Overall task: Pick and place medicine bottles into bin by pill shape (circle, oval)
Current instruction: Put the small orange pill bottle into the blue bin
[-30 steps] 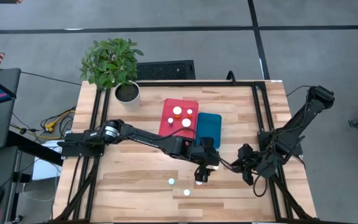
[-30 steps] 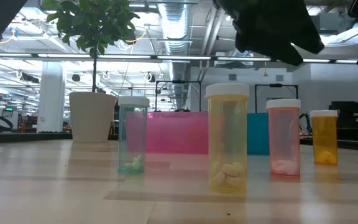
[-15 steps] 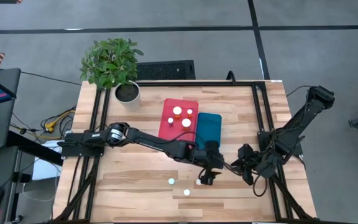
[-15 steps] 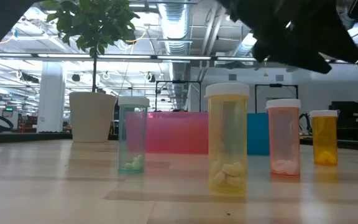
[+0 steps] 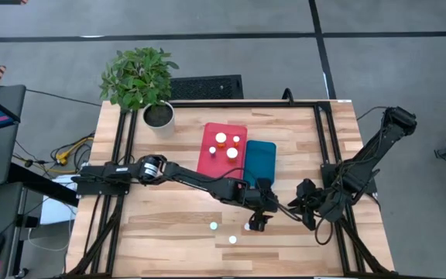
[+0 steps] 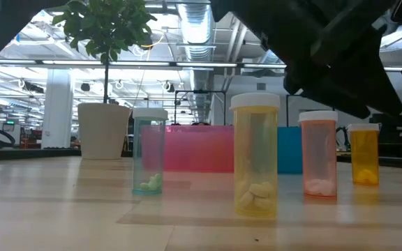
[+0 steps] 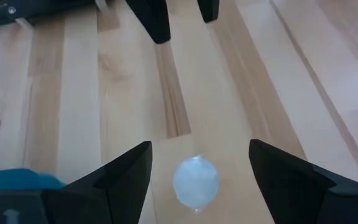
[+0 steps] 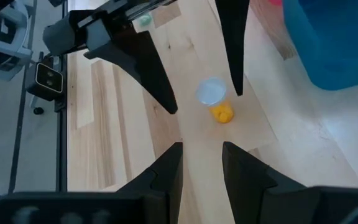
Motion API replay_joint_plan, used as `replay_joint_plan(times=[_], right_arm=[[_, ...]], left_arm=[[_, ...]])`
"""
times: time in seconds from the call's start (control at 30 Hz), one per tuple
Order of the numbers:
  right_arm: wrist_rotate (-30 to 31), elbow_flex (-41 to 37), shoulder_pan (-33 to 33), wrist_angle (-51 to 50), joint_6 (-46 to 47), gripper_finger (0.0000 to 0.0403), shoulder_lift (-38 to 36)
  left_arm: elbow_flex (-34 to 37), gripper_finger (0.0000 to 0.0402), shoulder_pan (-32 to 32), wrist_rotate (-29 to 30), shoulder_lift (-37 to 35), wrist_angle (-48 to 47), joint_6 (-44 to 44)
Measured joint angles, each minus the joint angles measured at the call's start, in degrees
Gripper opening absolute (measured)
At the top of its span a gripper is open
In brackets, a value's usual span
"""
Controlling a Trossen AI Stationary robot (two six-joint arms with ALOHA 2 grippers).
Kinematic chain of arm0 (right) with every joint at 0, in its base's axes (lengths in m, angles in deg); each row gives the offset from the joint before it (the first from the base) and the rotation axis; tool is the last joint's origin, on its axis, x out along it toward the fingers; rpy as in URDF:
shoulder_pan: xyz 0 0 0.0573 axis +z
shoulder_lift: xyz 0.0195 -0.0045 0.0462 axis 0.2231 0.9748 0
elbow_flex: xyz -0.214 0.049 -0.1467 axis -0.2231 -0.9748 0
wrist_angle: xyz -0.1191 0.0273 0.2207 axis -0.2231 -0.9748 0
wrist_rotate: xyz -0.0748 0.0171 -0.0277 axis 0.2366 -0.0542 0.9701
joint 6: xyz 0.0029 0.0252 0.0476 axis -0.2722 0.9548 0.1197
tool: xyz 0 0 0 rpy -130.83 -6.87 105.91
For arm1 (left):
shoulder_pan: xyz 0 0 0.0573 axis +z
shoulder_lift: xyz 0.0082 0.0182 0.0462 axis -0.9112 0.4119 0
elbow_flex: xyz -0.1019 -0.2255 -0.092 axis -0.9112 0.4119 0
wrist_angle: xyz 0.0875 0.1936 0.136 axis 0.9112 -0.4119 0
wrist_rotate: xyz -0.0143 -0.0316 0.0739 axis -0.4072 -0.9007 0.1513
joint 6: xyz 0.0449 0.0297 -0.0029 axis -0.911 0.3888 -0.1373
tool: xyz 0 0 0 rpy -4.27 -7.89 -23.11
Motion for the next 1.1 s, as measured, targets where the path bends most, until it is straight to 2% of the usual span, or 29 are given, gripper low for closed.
replay_joint_plan(times=[0.7, 1.1], right_arm=[[0.0, 0.0, 0.0, -0.5, -0.5, 0.0120, 0.0], [0.0, 0.0, 0.0, -1.7, -0.4, 0.0120, 0.0]], left_arm=[[-0.1, 0.0258, -0.3, 1.0, 0.9, -3.0, -1.9], [-0.1, 0.0173, -0.3, 1.2, 0.9, -3.0, -1.4]])
